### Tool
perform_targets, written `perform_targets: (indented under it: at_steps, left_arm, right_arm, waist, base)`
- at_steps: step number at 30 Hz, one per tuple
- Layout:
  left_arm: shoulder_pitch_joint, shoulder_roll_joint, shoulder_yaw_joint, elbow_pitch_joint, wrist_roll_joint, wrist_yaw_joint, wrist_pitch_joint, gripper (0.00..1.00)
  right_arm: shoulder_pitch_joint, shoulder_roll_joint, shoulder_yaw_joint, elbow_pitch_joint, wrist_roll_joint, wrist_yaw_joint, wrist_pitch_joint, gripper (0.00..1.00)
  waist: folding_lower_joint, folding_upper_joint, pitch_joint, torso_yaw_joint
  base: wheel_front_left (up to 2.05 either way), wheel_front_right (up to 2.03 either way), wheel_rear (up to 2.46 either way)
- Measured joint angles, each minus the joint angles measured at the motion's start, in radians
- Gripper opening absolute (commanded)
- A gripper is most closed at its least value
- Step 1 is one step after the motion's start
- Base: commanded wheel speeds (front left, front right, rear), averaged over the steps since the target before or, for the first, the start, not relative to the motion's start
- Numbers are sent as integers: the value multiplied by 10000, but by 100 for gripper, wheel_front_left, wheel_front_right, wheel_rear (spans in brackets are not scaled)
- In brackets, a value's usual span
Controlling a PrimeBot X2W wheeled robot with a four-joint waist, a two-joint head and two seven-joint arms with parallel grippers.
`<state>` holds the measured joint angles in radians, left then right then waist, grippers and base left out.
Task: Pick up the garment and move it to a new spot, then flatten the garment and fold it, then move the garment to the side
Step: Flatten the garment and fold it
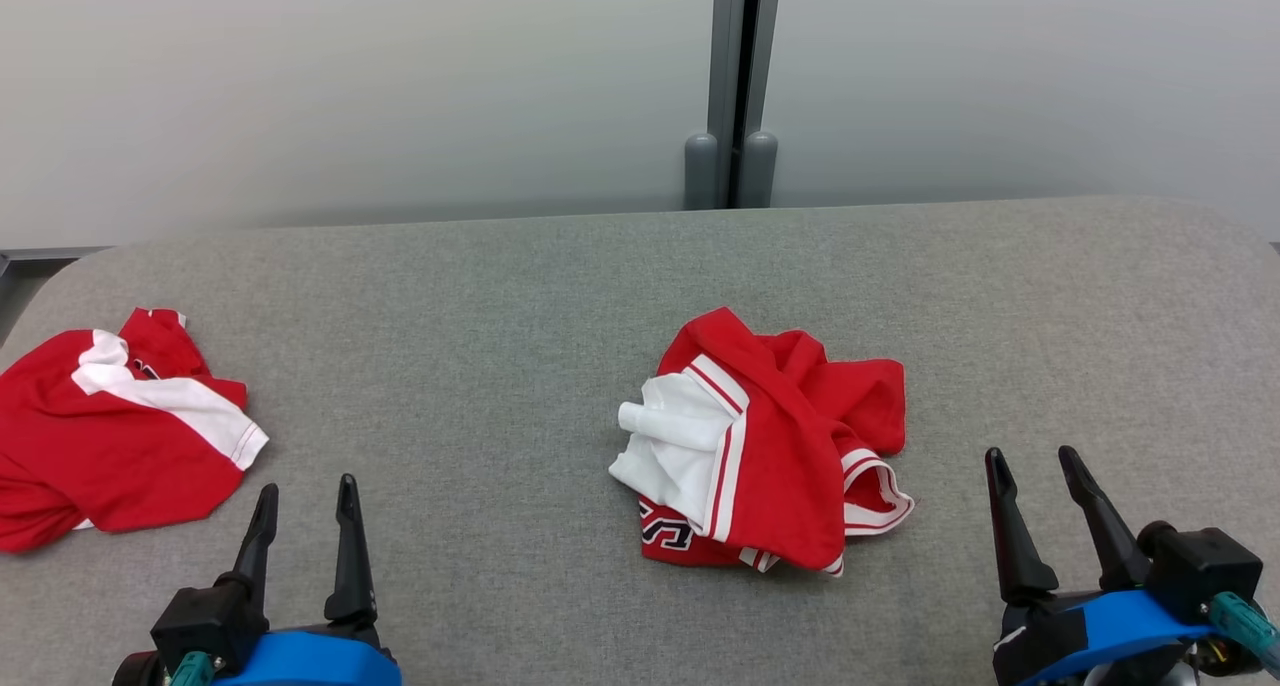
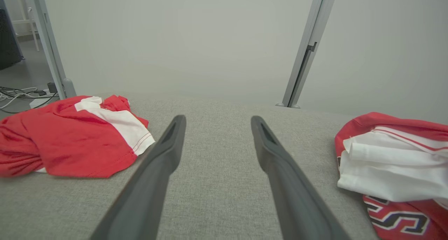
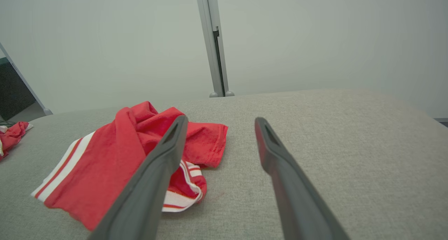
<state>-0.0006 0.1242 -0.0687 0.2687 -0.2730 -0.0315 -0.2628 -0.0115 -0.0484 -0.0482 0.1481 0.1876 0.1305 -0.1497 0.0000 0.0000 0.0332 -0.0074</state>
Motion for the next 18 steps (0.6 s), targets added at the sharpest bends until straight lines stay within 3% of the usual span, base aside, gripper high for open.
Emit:
perform_targets:
  at_steps: [18]
  left_arm:
    - [-68,-270,236,-12,128,-221,0,100]
  right_arm:
    - [-47,0,125,58,257,0,-4,100]
  waist:
    - [0,0,132,48]
  base:
    - [0,0,0]
